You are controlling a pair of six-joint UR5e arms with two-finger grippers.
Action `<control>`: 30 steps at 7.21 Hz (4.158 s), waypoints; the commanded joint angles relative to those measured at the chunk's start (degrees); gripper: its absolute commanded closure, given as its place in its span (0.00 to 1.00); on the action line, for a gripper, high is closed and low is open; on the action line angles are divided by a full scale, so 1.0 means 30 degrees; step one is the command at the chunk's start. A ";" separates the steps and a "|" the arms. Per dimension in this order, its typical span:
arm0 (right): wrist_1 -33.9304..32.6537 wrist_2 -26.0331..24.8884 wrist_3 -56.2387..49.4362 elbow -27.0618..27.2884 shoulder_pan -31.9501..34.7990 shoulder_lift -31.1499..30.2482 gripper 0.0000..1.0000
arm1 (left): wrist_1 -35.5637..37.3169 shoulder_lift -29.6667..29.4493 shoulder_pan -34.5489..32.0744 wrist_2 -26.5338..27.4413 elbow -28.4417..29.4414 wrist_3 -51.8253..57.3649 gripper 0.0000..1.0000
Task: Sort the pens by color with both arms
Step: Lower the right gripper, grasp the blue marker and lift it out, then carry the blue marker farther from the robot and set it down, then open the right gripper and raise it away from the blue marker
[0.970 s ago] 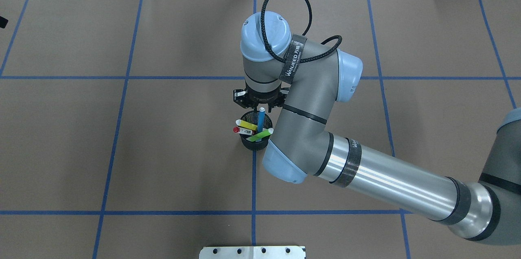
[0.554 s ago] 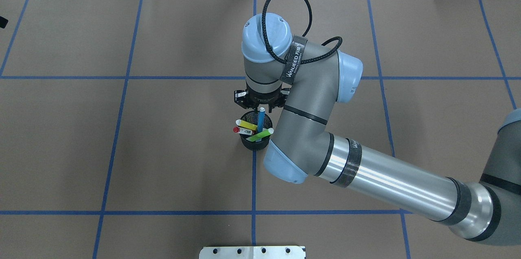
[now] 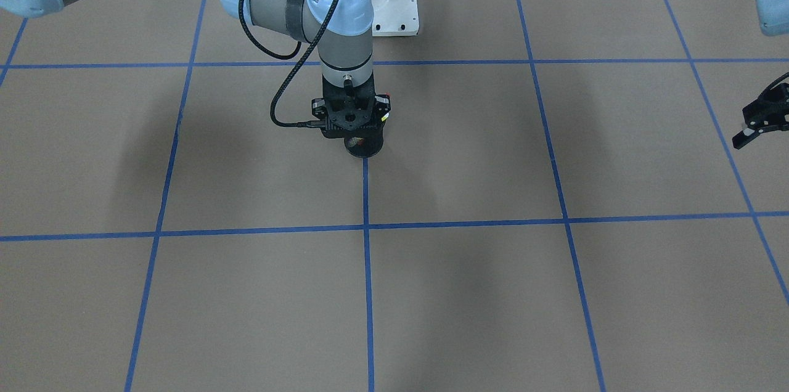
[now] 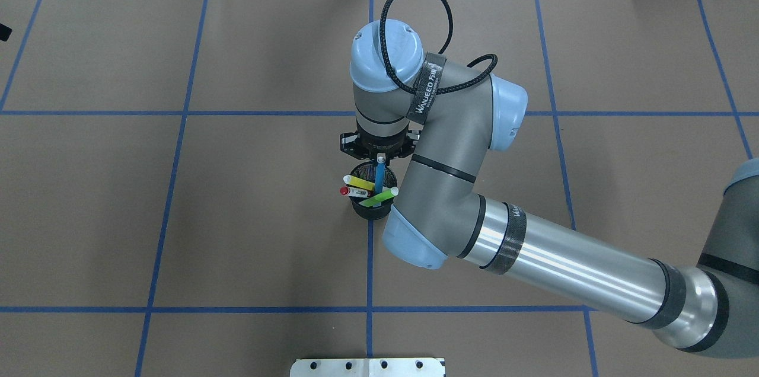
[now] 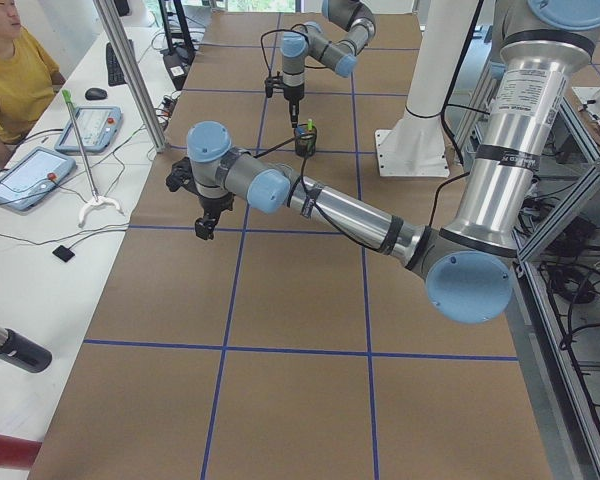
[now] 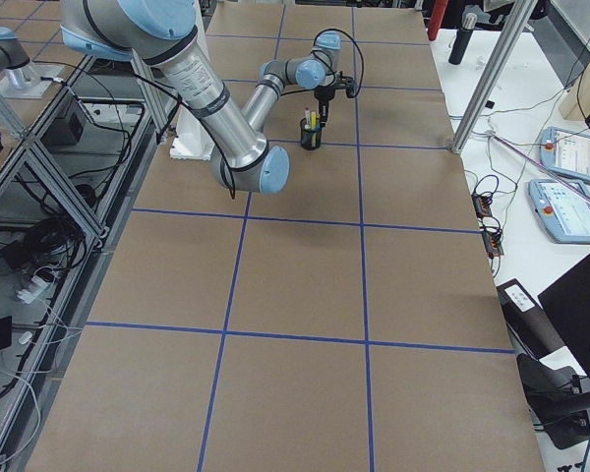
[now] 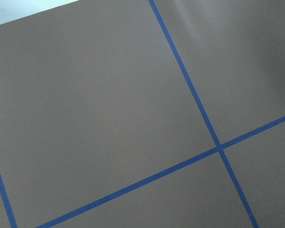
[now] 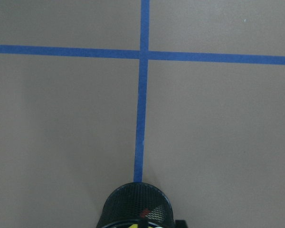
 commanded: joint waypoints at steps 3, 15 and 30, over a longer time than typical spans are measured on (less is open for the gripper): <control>-0.0257 0.0054 0.0141 0.3335 0.1361 -0.0626 1.00 | 0.0000 0.0000 0.0000 0.0000 -0.0002 0.0029 0.00; 0.6710 -2.0557 0.3532 -0.3816 0.1369 -0.0718 1.00 | 0.0000 0.0000 0.0029 -0.0029 -0.0207 -0.0029 0.00; 0.6359 -0.1455 0.1532 -0.2491 0.4998 -0.2767 0.01 | 0.0263 -0.2685 0.4323 0.0175 -0.1934 -1.0050 0.00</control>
